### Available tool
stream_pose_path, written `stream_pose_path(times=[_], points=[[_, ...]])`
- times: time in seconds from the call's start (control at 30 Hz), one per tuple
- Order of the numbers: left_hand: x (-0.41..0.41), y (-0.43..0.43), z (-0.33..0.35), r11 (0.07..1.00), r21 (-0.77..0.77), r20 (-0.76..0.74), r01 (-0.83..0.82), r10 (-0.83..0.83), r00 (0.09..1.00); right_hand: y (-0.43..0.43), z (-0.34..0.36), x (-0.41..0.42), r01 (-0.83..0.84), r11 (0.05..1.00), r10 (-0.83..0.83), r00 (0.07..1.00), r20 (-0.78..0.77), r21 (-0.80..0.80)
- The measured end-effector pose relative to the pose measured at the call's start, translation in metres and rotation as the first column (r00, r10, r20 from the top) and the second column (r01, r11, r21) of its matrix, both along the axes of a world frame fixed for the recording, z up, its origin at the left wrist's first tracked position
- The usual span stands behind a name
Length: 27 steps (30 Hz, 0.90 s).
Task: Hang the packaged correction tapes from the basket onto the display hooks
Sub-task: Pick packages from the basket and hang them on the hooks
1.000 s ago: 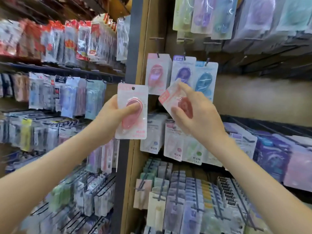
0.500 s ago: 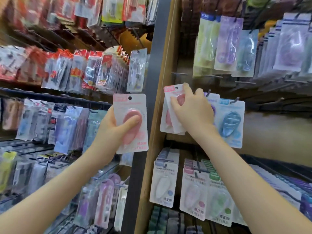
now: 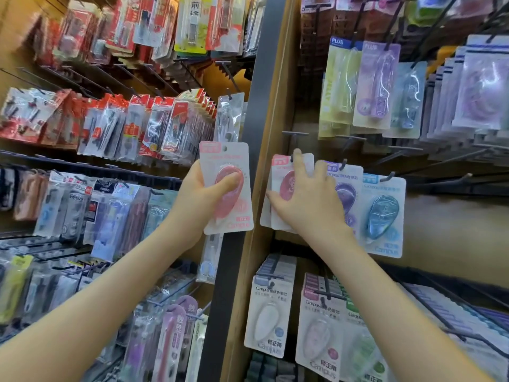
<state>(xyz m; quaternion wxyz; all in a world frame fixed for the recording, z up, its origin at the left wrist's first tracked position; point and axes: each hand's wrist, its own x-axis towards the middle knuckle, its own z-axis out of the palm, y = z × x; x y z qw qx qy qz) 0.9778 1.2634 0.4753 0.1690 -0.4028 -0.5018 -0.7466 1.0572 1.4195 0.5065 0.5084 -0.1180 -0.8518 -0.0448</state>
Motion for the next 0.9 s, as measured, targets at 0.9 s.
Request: stream_pose_path(times=[0.9], points=[[-0.007, -0.001, -0.019, 1.000, -0.008, 0.023, -0.010, 0.010, 1.000, 0.012, -0.029, -0.029, -0.135, 0.986, 0.135, 0.991, 0.010, 0.095]])
